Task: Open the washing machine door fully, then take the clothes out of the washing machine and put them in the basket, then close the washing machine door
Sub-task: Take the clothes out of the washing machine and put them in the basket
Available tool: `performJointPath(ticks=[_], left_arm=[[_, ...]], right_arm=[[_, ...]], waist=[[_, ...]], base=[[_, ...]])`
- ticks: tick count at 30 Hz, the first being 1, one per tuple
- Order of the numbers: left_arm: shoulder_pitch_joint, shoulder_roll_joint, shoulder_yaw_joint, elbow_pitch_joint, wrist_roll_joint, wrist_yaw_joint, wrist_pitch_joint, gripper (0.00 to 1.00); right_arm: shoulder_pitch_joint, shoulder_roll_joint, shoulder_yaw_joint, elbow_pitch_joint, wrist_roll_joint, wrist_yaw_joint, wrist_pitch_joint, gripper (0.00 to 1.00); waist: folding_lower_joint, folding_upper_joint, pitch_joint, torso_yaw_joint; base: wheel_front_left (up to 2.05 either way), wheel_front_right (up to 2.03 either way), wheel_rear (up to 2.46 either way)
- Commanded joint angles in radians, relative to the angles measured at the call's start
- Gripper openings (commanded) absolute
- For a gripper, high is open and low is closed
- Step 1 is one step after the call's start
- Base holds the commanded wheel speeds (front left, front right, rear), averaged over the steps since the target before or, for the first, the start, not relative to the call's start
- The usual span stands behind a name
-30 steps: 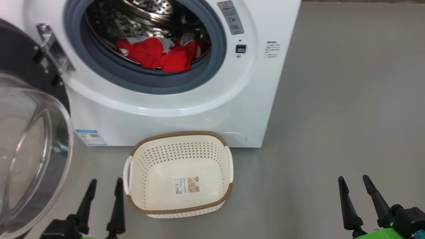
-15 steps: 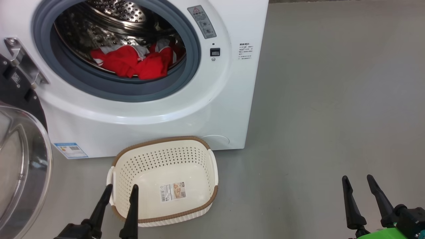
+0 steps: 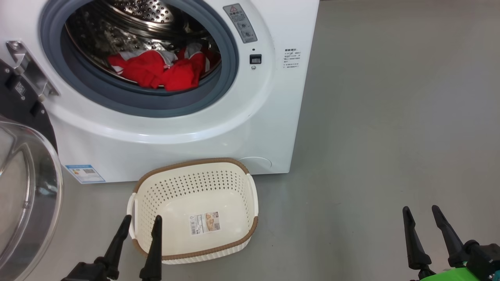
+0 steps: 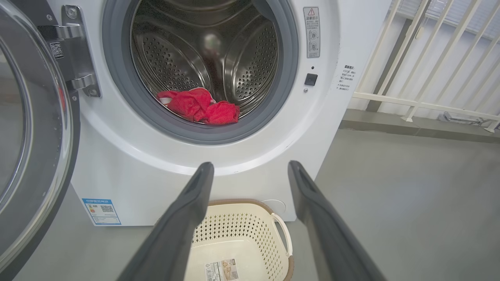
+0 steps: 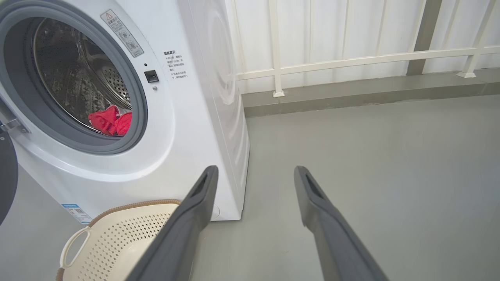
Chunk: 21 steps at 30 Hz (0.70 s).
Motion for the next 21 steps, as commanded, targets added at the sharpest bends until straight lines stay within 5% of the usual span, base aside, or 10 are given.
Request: performJointPath(ticks=[1,10,21], left_arm=[[-0.011,0.011,0.031,-0.027,0.000,-0.006,-0.005,1.00],[-0.017,0.011,0.030,-0.038,-0.022,-0.006,-0.005,1.00],[-0.036,0.012,0.026,-0.044,-0.024,-0.006,-0.005,1.00]], right_arm=[[-0.032,-0.015,0.023,-0.024,0.000,0.000,-0.007,1.00],[-0.041,-0.014,0.034,-0.024,-0.001,0.000,-0.007,1.00],[-0.049,-0.014,0.034,-0.029,-0.001,0.000,-0.007,1.00]], waist=[[0.0000,0.0000,0.001,0.001],[0.0000,0.0000,0.007,-0.001],[0.0000,0.0000,0.027,0.007]], base=[[0.00,0.00,0.00],[0.31,-0.31,0.00],[1.25,-1.25,0.00]])
